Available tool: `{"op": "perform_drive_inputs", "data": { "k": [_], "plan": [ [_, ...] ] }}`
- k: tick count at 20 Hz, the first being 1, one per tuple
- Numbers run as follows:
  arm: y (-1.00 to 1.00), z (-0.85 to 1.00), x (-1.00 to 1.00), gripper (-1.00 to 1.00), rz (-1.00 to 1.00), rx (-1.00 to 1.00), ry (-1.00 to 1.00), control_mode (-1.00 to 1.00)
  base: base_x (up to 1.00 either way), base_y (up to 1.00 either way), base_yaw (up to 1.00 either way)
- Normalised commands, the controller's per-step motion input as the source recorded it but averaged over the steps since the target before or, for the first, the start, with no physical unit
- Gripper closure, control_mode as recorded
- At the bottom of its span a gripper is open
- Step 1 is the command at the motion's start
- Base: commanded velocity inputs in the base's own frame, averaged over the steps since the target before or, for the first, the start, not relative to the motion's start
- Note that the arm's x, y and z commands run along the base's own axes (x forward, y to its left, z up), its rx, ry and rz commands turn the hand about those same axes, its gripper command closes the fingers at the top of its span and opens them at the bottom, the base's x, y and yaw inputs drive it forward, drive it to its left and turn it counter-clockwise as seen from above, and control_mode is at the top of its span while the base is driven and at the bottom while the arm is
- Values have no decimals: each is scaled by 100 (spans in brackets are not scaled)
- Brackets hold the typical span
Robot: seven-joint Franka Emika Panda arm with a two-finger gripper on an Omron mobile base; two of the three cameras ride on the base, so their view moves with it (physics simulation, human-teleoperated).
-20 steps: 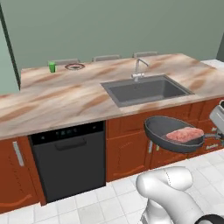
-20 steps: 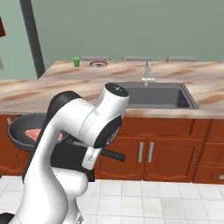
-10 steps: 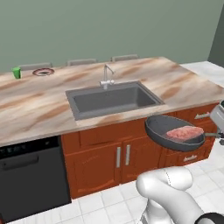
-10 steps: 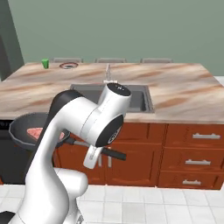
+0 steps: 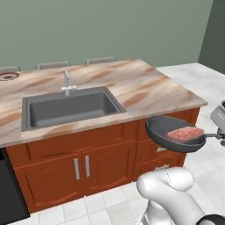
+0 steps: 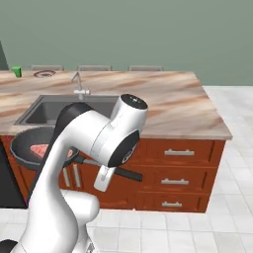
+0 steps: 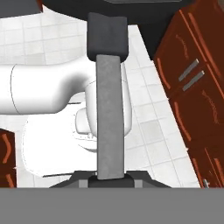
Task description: Pick up the pan with the steak in it and place it on the dining table. Then place the steak on the plate.
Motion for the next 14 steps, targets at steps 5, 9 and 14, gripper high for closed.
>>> {"op": "perform_drive_inputs", "data": {
  "k": [5, 9, 14],
  "plan": [
    [0, 0, 0, 100, 0, 0, 0, 100, 37, -100, 0],
    [0, 0, 0, 100, 0, 0, 0, 100, 38, -100, -1],
    [0, 0, 0, 100, 0, 0, 0, 100, 38, -100, -1]
  ]
}}
